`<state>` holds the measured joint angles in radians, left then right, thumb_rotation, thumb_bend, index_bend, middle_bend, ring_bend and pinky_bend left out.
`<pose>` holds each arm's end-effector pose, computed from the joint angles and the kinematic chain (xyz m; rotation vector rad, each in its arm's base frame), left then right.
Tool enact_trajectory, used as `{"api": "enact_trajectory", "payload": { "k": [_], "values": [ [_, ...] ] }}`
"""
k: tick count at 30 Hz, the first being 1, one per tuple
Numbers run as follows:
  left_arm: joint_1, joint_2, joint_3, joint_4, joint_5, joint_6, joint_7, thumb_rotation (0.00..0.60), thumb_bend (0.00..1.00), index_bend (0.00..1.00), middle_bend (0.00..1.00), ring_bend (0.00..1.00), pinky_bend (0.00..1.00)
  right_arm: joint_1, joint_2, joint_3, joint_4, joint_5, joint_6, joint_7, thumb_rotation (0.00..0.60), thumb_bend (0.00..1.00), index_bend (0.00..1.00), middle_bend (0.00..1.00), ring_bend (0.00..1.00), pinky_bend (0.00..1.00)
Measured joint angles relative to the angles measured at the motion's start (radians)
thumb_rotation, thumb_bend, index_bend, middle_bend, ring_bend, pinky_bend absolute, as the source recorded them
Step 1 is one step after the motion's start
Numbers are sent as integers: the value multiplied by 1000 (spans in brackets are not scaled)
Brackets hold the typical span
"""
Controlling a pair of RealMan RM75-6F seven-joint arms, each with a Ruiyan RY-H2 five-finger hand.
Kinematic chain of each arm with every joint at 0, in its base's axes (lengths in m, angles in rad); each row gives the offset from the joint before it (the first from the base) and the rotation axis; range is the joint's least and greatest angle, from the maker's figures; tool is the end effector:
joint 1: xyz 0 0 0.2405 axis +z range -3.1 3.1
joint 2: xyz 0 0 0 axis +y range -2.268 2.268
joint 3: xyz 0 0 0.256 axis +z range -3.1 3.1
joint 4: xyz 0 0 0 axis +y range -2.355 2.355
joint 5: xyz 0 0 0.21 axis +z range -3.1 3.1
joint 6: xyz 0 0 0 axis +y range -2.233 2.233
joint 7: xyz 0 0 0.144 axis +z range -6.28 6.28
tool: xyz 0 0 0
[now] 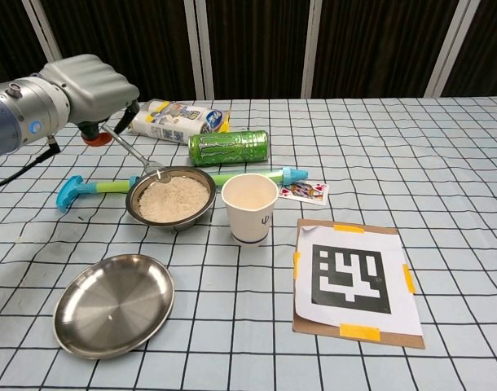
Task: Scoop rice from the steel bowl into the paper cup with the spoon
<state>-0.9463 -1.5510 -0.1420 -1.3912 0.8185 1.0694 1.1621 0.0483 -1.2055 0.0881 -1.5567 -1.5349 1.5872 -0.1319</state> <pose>-0.1274 0.3957 0.0046 -1.8388 -0.1807 -0.3681 -0.3078 -0.1767 0.1536 1.3358 -0.7368 0.9004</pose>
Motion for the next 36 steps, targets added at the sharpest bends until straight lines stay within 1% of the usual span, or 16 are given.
{"api": "enact_trajectory", "payload": {
  "k": [7,13,19,24,28,36],
  "values": [
    [-34,-23,53,90,99,-9,37,600,477,573,989,998,1000,-1,-1,1,1,0,1,1,600,383,0,0,0,0],
    [-54,-39,77,128,158,-26,40,600,477,573,989,998,1000,-2,-2,1,2,0,3,2,600,383,0,0,0,0],
    [-75,-49,119,181,276,-43,44,600,478,573,990,998,1000,-2,-4,2,5,-2,5,3,600,383,0,0,0,0],
    [-91,-58,142,215,346,-56,45,600,478,573,989,998,1000,-3,-6,3,6,-3,8,3,600,383,0,0,0,0],
    [-104,-57,168,239,421,-70,48,600,478,572,989,998,1000,-3,-6,4,6,-3,8,3,600,383,0,0,0,0],
    [-97,-76,173,247,453,-87,34,600,478,572,989,998,1000,-3,-6,4,5,-3,7,2,600,383,0,0,0,0]
  ]
}}
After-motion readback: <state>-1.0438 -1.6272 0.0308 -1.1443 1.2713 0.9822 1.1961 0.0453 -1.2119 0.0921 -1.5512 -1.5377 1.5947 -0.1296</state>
